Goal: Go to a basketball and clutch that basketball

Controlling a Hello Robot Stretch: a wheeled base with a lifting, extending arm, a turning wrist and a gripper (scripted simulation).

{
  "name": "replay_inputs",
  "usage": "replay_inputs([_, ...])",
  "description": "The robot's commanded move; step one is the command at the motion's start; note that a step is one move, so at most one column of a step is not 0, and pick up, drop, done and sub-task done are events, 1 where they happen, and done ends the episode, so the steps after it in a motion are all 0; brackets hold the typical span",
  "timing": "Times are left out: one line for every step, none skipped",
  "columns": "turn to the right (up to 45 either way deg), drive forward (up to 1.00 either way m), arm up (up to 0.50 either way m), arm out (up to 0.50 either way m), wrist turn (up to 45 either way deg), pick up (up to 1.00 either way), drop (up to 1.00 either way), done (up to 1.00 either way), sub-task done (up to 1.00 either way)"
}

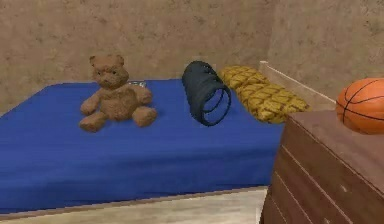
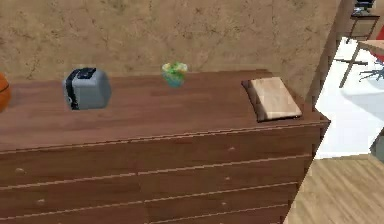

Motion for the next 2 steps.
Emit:
replay_inputs([27.0, 0.0, 0.0, 0.0, 0.0, 0.0, 0.0, 0.0, 0.0])
replay_inputs([0.0, 0.55, 0.0, 0.0, 0.0, 0.0, 0.0, 0.0, 0.0])
